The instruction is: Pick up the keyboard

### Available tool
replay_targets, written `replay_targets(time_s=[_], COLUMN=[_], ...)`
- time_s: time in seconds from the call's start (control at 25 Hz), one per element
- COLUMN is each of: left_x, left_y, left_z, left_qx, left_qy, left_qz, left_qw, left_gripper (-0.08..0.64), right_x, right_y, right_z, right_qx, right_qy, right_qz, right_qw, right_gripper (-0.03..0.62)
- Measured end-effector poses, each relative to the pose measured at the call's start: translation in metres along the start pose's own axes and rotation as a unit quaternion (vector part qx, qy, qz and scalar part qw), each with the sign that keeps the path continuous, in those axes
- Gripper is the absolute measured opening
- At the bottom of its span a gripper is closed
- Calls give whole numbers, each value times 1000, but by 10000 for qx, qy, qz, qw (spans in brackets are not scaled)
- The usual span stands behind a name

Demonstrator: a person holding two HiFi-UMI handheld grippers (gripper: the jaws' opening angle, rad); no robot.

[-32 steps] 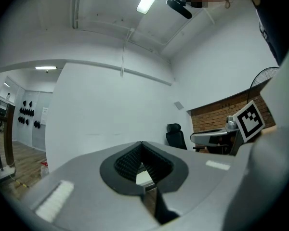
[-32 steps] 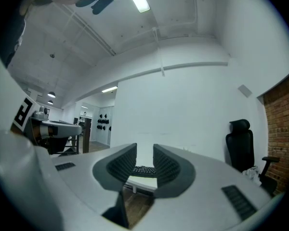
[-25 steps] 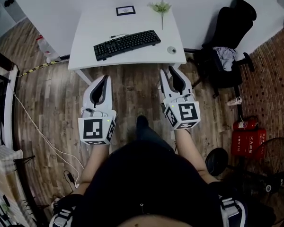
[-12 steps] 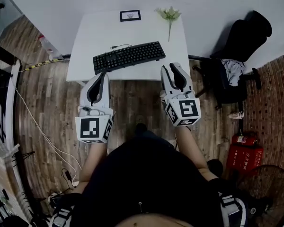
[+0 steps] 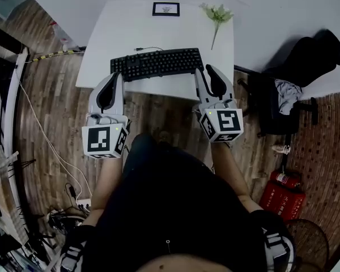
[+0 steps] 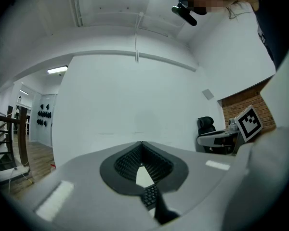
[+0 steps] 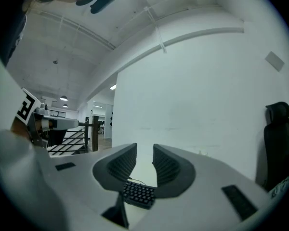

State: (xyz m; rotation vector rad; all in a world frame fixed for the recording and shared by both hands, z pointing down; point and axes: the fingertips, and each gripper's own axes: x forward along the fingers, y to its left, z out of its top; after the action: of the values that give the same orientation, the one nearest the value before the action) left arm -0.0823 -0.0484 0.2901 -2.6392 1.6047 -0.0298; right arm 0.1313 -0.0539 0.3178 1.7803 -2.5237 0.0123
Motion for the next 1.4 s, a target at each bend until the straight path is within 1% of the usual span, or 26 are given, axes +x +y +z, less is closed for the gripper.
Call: replay_targets(time_s=[0.16, 0.4, 0.6, 0.76, 0.92, 1.04, 1.24, 1.4], left_x=[10, 31, 60, 88, 113, 131, 153, 154], left_y=[12, 27, 50, 76, 97, 109, 124, 136], left_z=[-15, -42, -72, -103, -130, -155, -194, -222], left_qx=[-6, -154, -100, -159, -115, -194, -384, -492], left_qy=[215, 382, 645, 980, 1167, 1481, 1915, 2267], left_qz=[125, 49, 32, 50, -43, -158, -482, -609], left_qw=[9997, 9991, 9979, 9950, 9931, 9887, 9796, 9708], left_gripper=[-3, -3, -3, -3, -2, -2, -3, -2], right_x=[11, 31, 66, 100, 127, 140, 151, 153], right_y=[-8, -23, -31, -41, -51, -57, -67, -69], right_z=[-16, -43, -72, -95, -124, -149, -183, -196], right_qx=[110, 118, 71, 103, 100, 164, 233, 287], right_qy=[148, 370, 595, 770, 1132, 1498, 2060, 2293], right_qz=[52, 81, 232, 308, 319, 244, 43, -104], right_qw=[9998, 9992, 9979, 9965, 9930, 9883, 9783, 9729], right_gripper=[86, 87, 89, 101, 115, 124, 132, 135])
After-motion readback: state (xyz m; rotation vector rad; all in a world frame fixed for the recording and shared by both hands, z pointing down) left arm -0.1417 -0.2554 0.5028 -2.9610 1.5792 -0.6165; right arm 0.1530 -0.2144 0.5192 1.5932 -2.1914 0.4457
